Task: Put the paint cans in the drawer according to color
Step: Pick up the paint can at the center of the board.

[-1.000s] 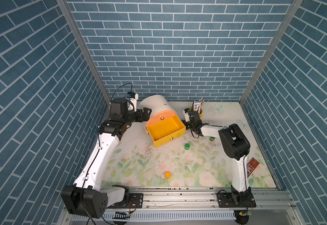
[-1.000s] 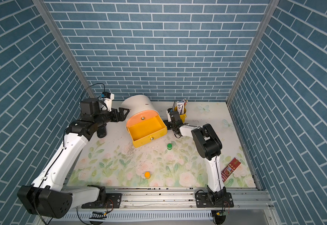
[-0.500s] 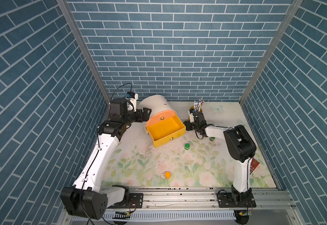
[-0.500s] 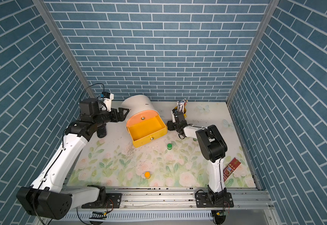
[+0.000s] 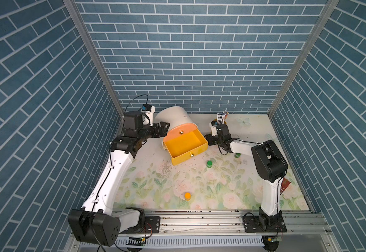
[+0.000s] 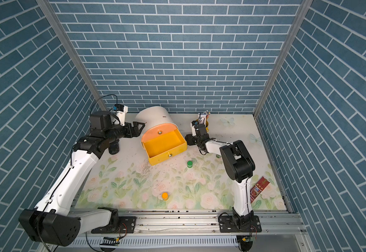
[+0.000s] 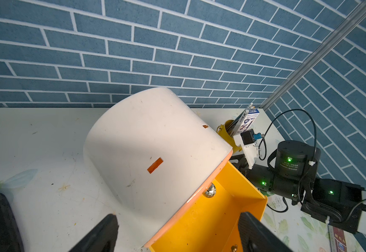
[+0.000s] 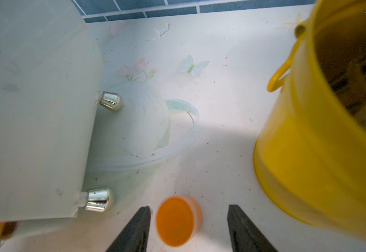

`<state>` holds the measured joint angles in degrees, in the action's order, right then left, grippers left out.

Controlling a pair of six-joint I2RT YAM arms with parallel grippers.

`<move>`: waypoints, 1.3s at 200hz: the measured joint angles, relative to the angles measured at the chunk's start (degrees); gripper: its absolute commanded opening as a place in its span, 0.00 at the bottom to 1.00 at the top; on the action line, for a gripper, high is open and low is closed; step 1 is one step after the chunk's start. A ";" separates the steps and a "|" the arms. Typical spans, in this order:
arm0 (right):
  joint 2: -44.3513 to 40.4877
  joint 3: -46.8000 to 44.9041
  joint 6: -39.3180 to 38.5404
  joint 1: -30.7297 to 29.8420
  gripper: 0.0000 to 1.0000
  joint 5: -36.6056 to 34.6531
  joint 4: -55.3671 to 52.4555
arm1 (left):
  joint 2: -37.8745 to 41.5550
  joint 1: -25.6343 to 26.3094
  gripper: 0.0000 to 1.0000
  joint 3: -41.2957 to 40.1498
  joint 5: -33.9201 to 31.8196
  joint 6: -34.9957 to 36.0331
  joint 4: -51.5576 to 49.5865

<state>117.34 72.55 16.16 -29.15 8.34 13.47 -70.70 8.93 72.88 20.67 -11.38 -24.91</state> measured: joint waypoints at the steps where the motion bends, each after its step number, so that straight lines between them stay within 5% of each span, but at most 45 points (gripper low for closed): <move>1: 0.07 0.07 -0.04 -0.04 0.61 0.00 0.00 | 0.00 0.00 0.91 -0.04 -0.02 0.00 -0.02; 71: 4.33 1.97 -1.84 -0.74 0.59 -1.03 -0.72 | 0.09 0.00 0.91 -0.63 0.04 0.00 0.13; 164: 4.24 1.64 -3.19 -0.74 0.37 -3.63 -1.49 | 0.11 0.00 0.91 -0.63 0.09 0.02 0.13; 260: -15.08 -8.72 -4.68 -0.74 0.27 -7.87 -7.45 | 1.40 0.00 0.91 -0.63 0.02 0.07 -0.55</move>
<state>102.26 63.83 11.49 -29.89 0.47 6.02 -69.30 8.93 72.25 20.69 -11.31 -25.45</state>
